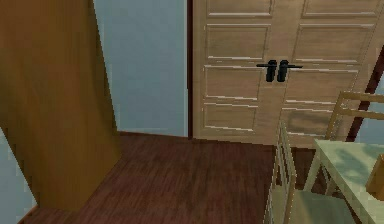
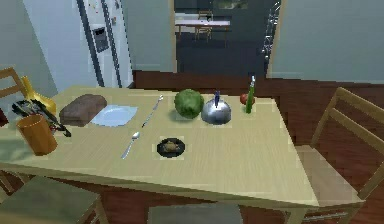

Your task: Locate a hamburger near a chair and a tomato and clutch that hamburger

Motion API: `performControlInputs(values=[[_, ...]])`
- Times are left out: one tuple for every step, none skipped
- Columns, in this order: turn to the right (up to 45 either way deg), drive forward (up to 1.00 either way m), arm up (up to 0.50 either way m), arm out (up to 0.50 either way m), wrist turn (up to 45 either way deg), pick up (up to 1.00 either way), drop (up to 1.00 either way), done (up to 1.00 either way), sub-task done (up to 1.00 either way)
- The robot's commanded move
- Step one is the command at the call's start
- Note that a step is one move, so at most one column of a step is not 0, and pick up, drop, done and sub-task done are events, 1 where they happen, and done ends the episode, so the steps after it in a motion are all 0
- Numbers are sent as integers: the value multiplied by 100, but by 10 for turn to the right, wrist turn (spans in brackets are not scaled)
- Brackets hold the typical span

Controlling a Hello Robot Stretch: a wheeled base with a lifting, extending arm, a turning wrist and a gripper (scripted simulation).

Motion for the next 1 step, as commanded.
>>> performControlInputs(values=[[0, 0, 50, 0, 0, 0, 0, 0, 0]])
